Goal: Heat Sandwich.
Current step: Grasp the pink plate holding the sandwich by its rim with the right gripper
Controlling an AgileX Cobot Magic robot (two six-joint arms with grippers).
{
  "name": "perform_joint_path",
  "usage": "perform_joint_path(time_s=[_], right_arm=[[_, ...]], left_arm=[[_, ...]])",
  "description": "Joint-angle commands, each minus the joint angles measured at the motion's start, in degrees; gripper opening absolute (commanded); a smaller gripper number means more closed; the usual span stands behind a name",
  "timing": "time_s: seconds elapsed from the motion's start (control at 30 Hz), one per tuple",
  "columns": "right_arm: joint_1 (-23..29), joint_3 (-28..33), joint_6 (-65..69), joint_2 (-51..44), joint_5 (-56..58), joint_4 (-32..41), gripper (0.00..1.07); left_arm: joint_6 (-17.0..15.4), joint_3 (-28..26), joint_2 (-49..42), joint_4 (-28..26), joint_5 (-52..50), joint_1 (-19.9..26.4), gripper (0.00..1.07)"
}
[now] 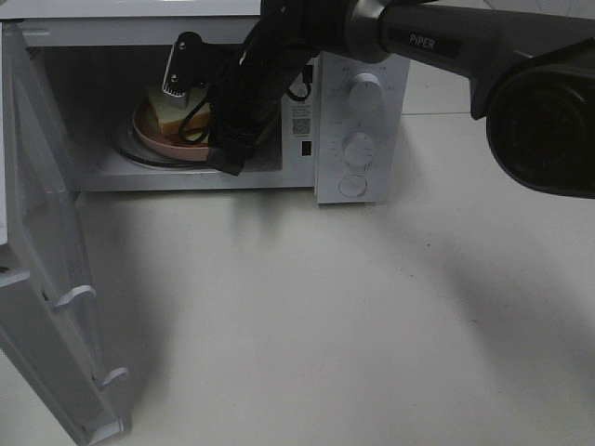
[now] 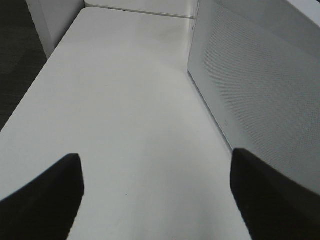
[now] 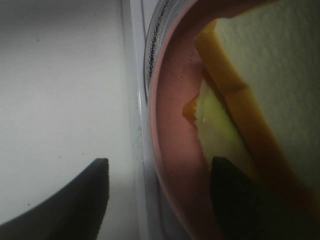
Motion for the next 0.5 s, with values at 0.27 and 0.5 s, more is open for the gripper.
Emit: perform_joint_path(time_s=[0.27, 0.5], right_arm=[[-1.6, -1.3, -0.1, 1.0, -2.1, 1.3, 0.58], [-1.6, -1.6, -0.1, 2.1, -2.0, 1.6, 0.58]], left_arm=[[0.0, 0.1, -1.0, -0.2, -0.3, 0.1, 0.76], [0.0, 0.1, -1.0, -0.2, -0.3, 0.1, 0.76]])
